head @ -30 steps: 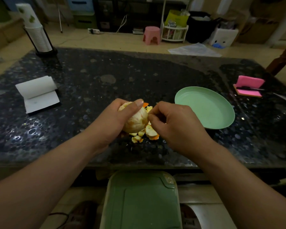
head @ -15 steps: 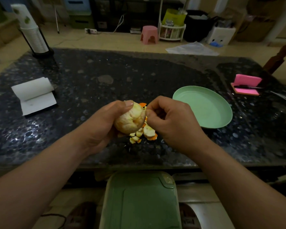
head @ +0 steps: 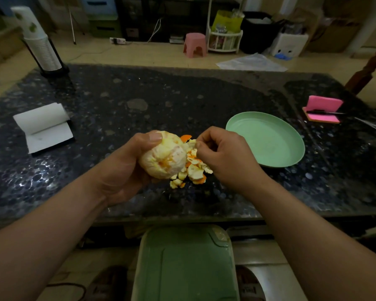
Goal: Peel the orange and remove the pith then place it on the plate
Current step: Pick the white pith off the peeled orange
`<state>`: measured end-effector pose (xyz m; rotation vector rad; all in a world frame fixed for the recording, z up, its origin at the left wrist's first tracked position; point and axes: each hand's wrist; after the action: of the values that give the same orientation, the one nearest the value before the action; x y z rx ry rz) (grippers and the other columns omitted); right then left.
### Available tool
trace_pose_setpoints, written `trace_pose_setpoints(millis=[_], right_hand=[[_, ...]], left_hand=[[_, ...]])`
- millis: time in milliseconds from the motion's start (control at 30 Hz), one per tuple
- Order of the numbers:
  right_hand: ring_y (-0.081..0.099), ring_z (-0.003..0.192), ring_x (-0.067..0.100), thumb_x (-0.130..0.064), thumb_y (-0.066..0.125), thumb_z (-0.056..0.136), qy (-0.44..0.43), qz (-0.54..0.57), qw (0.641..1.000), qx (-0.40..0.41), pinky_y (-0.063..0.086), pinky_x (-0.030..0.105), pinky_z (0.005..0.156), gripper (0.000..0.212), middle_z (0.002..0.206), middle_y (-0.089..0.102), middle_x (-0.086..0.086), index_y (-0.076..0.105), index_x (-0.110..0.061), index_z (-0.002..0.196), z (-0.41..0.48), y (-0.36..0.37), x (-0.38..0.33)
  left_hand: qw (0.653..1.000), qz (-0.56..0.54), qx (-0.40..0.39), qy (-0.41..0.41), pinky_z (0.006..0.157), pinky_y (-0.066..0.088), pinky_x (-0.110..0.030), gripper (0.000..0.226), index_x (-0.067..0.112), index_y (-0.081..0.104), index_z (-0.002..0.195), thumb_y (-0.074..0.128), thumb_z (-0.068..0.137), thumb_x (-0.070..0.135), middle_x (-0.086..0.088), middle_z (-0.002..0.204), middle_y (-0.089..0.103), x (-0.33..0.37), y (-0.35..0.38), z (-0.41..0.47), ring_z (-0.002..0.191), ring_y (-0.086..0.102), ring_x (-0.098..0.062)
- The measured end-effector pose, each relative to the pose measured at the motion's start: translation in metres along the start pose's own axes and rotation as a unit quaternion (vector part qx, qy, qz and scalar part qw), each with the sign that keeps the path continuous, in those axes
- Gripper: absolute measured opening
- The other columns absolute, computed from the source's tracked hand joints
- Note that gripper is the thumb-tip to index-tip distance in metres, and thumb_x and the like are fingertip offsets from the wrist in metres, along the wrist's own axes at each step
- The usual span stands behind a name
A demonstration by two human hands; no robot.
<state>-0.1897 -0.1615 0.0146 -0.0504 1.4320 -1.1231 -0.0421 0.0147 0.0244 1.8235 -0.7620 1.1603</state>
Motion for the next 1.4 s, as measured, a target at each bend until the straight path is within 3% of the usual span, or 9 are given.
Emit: trace_pose_setpoints(millis=[233, 367, 533, 800, 933, 1033, 1133, 1267, 1400], right_hand=[[0.065, 0.091, 0.008, -0.02, 0.062, 0.103, 0.021, -0.096, 0.995, -0.032, 0.051, 0.03, 0.076, 0.013, 0.102, 0.07, -0.011, 0.071, -0.027, 0.11, 0.004, 0.006, 0.013], [0.062, 0.114, 0.011, -0.021, 0.06, 0.104, -0.006, -0.13, 0.991, -0.038, 0.051, 0.033, 0.097, 0.025, 0.122, 0.068, -0.01, 0.075, -0.028, 0.124, 0.002, 0.005, 0.005], [0.074, 0.092, 0.007, -0.037, 0.074, 0.099, 0.057, 0.098, 0.99, -0.082, 0.064, 0.041, 0.085, 0.015, 0.098, 0.078, -0.009, 0.074, -0.031, 0.112, -0.008, -0.006, -0.018], [0.07, 0.082, 0.0, -0.03, 0.073, 0.099, 0.029, 0.001, 0.999, -0.035, 0.057, 0.027, 0.074, 0.003, 0.086, 0.075, -0.013, 0.075, -0.03, 0.097, -0.014, -0.003, -0.016], [0.066, 0.073, 0.009, -0.029, 0.07, 0.098, -0.023, -0.092, 0.995, -0.012, 0.057, 0.038, 0.069, 0.011, 0.078, 0.07, -0.009, 0.072, -0.024, 0.089, -0.017, 0.001, -0.017], [0.063, 0.069, 0.009, -0.027, 0.069, 0.096, -0.04, -0.108, 0.993, -0.003, 0.055, 0.038, 0.064, 0.011, 0.075, 0.068, -0.008, 0.069, -0.022, 0.087, -0.017, 0.004, -0.019], [0.06, 0.069, -0.008, -0.025, 0.069, 0.096, -0.025, -0.073, 0.997, -0.003, 0.045, 0.024, 0.059, 0.01, 0.073, 0.065, -0.015, 0.07, -0.019, 0.088, -0.016, 0.003, -0.018], [0.063, 0.068, 0.004, -0.025, 0.068, 0.097, -0.012, -0.071, 0.997, 0.003, 0.052, 0.033, 0.06, 0.008, 0.075, 0.067, -0.012, 0.07, -0.022, 0.09, -0.011, 0.005, -0.008], [0.064, 0.069, 0.011, -0.023, 0.065, 0.101, 0.014, -0.072, 0.997, -0.006, 0.054, 0.036, 0.062, 0.006, 0.082, 0.069, -0.009, 0.067, -0.028, 0.105, -0.005, 0.005, 0.002]], left_hand=[[0.999, -0.017, 0.038, -0.005, 0.066, 0.056, -0.031, 0.054, 0.018, 0.068, 0.127, 0.074, 0.08, 0.045, -0.01, 0.115, 0.077, 0.001, 0.006, 0.005, 0.091, 0.073, -0.023], [0.998, -0.004, 0.065, -0.011, 0.09, 0.054, -0.04, 0.036, 0.022, 0.073, 0.118, 0.066, 0.092, 0.046, -0.005, 0.115, 0.08, -0.002, 0.013, 0.008, 0.1, 0.075, -0.021], [0.995, -0.003, 0.096, -0.03, 0.097, 0.054, -0.041, 0.037, 0.025, 0.085, 0.094, 0.06, 0.099, 0.052, -0.004, 0.105, 0.081, -0.008, 0.021, 0.01, 0.096, 0.075, -0.019], [0.994, -0.049, 0.078, -0.053, 0.082, 0.058, -0.038, 0.046, 0.015, 0.07, 0.116, 0.069, 0.086, 0.049, -0.007, 0.104, 0.079, -0.006, 0.028, 0.006, 0.089, 0.076, -0.019], [0.995, -0.025, 0.089, -0.04, 0.076, 0.064, -0.036, 0.069, 0.01, 0.063, 0.135, 0.075, 0.08, 0.049, -0.008, 0.113, 0.078, -0.007, 0.029, 0.007, 0.093, 0.077, -0.019], [0.995, -0.021, 0.092, -0.033, 0.072, 0.063, -0.035, 0.048, 0.015, 0.067, 0.126, 0.072, 0.086, 0.042, -0.004, 0.103, 0.079, -0.009, 0.028, 0.007, 0.087, 0.077, -0.018], [0.994, -0.042, 0.096, -0.04, 0.073, 0.062, -0.037, 0.023, 0.021, 0.07, 0.114, 0.065, 0.097, 0.036, -0.004, 0.101, 0.079, -0.008, 0.025, 0.007, 0.086, 0.076, -0.02], [0.991, -0.087, 0.091, -0.045, 0.063, 0.059, -0.034, 0.017, 0.024, 0.069, 0.106, 0.066, 0.094, 0.035, -0.006, 0.094, 0.078, -0.002, 0.023, 0.004, 0.083, 0.075, -0.025], [0.988, -0.112, 0.089, -0.051, 0.064, 0.06, -0.036, 0.032, 0.023, 0.07, 0.106, 0.072, 0.078, 0.038, -0.011, 0.101, 0.078, 0.001, 0.025, 0.001, 0.094, 0.074, -0.033]])
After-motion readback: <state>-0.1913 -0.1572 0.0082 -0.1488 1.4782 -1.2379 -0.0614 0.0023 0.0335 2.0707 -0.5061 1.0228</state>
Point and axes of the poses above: each hand's wrist, its own z-axis towards the middle knuckle, its own y-axis out of the palm, x = y × z
